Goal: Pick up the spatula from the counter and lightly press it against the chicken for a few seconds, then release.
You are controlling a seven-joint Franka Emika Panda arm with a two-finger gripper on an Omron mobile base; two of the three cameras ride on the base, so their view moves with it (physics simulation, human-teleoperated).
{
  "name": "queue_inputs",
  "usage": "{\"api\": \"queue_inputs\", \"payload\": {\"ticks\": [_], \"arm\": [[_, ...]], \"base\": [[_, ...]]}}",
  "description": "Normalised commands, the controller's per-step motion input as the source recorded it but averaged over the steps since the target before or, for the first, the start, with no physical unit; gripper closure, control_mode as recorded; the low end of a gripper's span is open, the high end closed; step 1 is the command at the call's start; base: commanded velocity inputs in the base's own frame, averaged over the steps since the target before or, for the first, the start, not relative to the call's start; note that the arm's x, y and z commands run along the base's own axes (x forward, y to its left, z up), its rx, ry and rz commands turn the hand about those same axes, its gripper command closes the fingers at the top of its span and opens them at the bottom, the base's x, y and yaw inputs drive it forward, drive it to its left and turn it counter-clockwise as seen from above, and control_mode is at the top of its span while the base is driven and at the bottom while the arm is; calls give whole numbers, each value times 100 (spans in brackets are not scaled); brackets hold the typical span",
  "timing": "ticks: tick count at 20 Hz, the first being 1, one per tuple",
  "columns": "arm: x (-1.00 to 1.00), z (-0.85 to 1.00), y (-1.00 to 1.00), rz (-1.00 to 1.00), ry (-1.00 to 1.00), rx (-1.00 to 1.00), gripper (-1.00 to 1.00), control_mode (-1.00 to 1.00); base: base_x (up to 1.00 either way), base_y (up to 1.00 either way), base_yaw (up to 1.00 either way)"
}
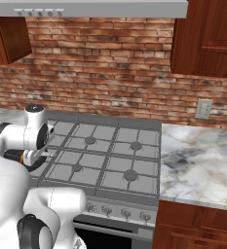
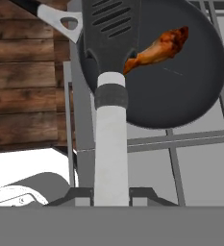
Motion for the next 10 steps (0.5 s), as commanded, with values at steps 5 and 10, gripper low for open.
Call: {"api": "queue_inputs", "payload": {"ticks": [5,10], "arm": [[0,-3,0,0,0,-1,100,-100],[0,-1,0,0,0,-1,100,-100]], "base": [[0,0,0],[0,0,0]]}}
